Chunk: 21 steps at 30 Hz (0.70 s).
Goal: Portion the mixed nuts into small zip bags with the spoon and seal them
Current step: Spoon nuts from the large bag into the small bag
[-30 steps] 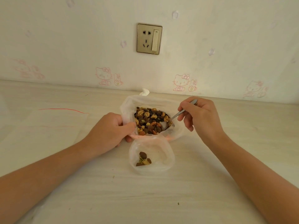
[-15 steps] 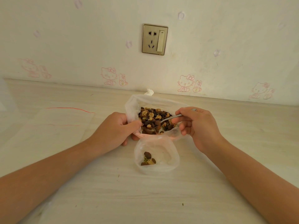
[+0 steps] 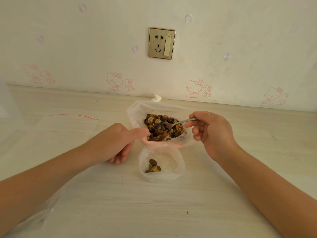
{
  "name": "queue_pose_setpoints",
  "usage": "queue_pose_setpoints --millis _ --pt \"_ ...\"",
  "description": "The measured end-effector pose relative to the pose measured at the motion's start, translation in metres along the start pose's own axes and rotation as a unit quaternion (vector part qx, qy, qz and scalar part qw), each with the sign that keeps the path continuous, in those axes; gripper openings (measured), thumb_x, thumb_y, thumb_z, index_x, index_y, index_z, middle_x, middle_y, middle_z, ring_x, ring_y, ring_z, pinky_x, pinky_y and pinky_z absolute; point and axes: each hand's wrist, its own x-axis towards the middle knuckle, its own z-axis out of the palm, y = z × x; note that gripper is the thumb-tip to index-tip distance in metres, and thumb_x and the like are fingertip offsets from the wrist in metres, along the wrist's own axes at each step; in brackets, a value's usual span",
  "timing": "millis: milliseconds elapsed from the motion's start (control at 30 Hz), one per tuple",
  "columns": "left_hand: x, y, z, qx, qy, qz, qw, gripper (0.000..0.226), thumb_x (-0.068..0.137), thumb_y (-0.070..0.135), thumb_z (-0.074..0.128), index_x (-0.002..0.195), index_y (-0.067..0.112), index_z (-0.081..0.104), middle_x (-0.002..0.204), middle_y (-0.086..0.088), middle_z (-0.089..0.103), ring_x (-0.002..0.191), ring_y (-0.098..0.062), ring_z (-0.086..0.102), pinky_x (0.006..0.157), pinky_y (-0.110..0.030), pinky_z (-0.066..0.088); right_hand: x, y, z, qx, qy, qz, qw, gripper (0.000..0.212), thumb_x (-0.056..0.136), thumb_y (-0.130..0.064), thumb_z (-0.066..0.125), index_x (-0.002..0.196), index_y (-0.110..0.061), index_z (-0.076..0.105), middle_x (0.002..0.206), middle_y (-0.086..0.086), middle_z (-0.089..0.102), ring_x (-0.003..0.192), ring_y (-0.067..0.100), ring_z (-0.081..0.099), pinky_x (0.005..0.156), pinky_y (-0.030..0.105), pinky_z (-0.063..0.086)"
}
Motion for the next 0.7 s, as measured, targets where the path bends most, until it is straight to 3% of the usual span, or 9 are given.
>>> queue_pose_setpoints --millis 100,233,367,433,567,700 --pt "-0.020 -0.005 0.002 0.013 -0.050 0.007 0.999 0.076 0.067 0.088 0.059 0.045 0.015 0.058 0.049 -0.011 0.062 0.037 -0.017 0.050 0.040 -0.021 0.038 -0.005 -0.002 0.002 0.003 -0.011 0.002 1.000 0.023 0.101 -0.007 0.054 0.085 0.000 0.069 0.066 0.017 0.070 0.041 0.016 0.050 0.037 0.024 0.039" --pt "-0.032 -0.006 0.013 0.004 -0.046 0.009 0.999 0.068 0.066 0.082 0.065 0.059 0.014 0.070 0.051 -0.003 0.064 0.039 -0.014 0.052 0.040 -0.020 0.039 -0.014 -0.003 0.007 -0.003 -0.030 0.006 1.000 0.025 0.099 -0.007 0.052 0.080 -0.001 0.067 0.062 0.016 0.065 0.040 0.017 0.047 0.037 0.023 0.036" --pt "-0.030 -0.008 0.017 -0.004 -0.032 0.006 0.999 0.043 0.084 0.051 0.070 0.059 0.017 0.068 0.051 0.000 0.061 0.039 -0.013 0.052 0.039 -0.020 0.037 -0.021 -0.002 0.010 -0.006 -0.049 0.004 0.999 0.032 0.096 -0.005 0.052 0.069 -0.006 0.069 0.058 0.017 0.061 0.038 0.018 0.044 0.035 0.023 0.034" --pt "-0.028 -0.011 0.016 -0.006 -0.021 0.013 1.000 0.043 0.096 0.034 0.068 0.056 0.019 0.065 0.051 0.000 0.061 0.037 -0.012 0.050 0.039 -0.018 0.035 -0.022 -0.001 0.012 -0.018 -0.059 -0.008 0.998 0.037 0.096 -0.005 0.052 0.064 -0.009 0.070 0.057 0.017 0.061 0.036 0.018 0.044 0.035 0.023 0.034" --pt "-0.028 -0.012 0.017 -0.005 -0.007 0.022 1.000 0.043 0.098 0.028 0.066 0.057 0.018 0.066 0.050 0.000 0.060 0.036 -0.010 0.048 0.037 -0.014 0.033 -0.027 0.001 0.011 -0.074 -0.121 -0.121 0.982 0.033 0.097 -0.005 0.054 0.069 -0.008 0.071 0.056 0.016 0.061 0.036 0.020 0.046 0.037 0.023 0.036" --pt "-0.029 -0.012 0.017 -0.009 -0.003 0.025 1.000 0.045 0.098 0.028 0.065 0.054 0.020 0.065 0.049 0.001 0.059 0.036 -0.010 0.048 0.037 -0.015 0.034 -0.042 0.001 0.011 -0.136 -0.205 -0.287 0.926 0.023 0.096 -0.016 0.057 0.079 -0.007 0.071 0.062 0.009 0.063 0.045 0.018 0.052 0.045 0.025 0.040"
